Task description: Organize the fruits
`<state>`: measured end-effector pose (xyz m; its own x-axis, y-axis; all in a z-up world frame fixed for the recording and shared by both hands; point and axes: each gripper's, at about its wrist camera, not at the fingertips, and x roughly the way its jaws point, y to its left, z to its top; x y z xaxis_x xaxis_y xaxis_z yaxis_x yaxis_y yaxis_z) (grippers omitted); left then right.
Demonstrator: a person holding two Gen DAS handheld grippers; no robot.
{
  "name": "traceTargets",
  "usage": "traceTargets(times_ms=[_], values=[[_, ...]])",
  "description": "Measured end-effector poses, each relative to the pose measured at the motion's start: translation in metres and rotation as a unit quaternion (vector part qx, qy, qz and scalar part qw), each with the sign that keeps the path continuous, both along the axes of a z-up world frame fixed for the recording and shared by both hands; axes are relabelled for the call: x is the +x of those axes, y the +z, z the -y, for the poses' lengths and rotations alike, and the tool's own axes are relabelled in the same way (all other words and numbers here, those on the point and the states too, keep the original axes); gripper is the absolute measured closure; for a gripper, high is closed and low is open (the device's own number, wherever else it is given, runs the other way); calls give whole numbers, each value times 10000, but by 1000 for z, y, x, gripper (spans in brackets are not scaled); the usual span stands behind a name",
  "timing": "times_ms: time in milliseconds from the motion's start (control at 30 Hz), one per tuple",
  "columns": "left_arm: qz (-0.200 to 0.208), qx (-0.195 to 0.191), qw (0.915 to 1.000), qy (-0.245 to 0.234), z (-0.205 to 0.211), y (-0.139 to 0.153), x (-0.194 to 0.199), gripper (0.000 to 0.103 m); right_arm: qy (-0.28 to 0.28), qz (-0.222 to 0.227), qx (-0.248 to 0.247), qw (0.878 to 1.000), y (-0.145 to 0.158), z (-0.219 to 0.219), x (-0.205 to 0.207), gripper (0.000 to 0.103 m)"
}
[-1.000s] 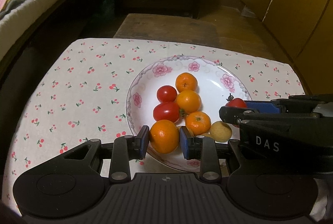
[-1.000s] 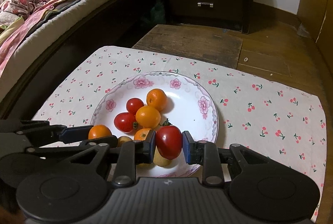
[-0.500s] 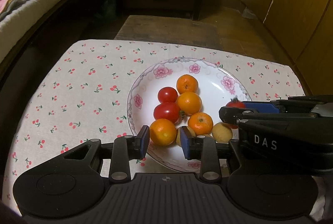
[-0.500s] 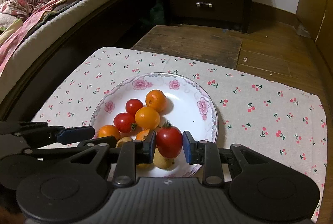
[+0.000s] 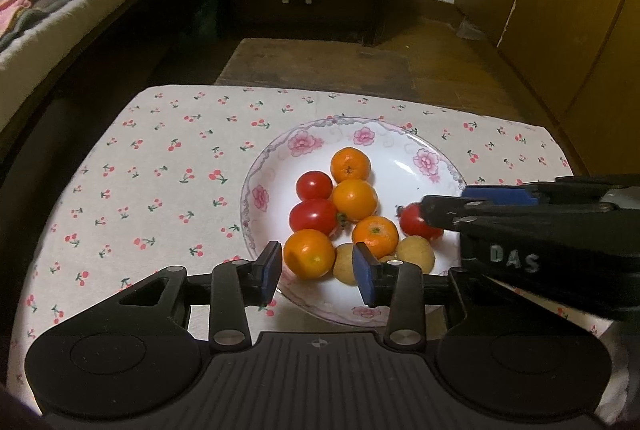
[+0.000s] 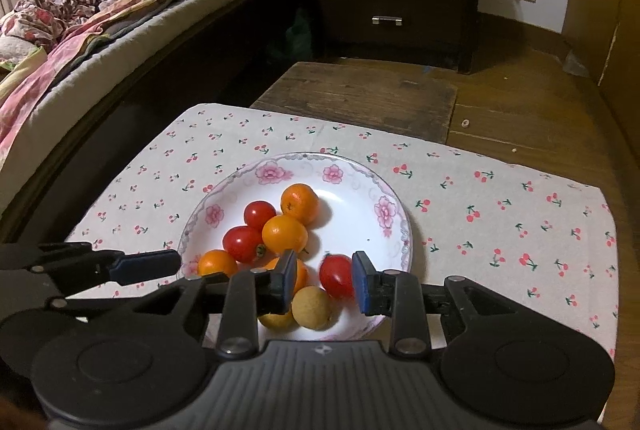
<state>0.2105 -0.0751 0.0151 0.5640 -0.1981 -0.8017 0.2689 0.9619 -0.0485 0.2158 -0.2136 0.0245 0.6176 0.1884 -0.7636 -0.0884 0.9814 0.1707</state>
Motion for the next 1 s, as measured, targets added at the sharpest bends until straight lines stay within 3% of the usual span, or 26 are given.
traceTargets(times_ms=[200,333,500,1000], values=[[69,17,9999,108,-10,6,-8,50,-181,45,-11,9998,11,9,-15,72],[311,117,9993,170,-13,14,-20,38,-180,56,-40,9998,19,9,-31,72],[775,318,9962,224,-14,26,-44,17,-175,133,-74,9997,30,7,-53,71],[914,208,9951,327,-32,32,-102,14,-325,142,113,9993,36,3,-133,68]])
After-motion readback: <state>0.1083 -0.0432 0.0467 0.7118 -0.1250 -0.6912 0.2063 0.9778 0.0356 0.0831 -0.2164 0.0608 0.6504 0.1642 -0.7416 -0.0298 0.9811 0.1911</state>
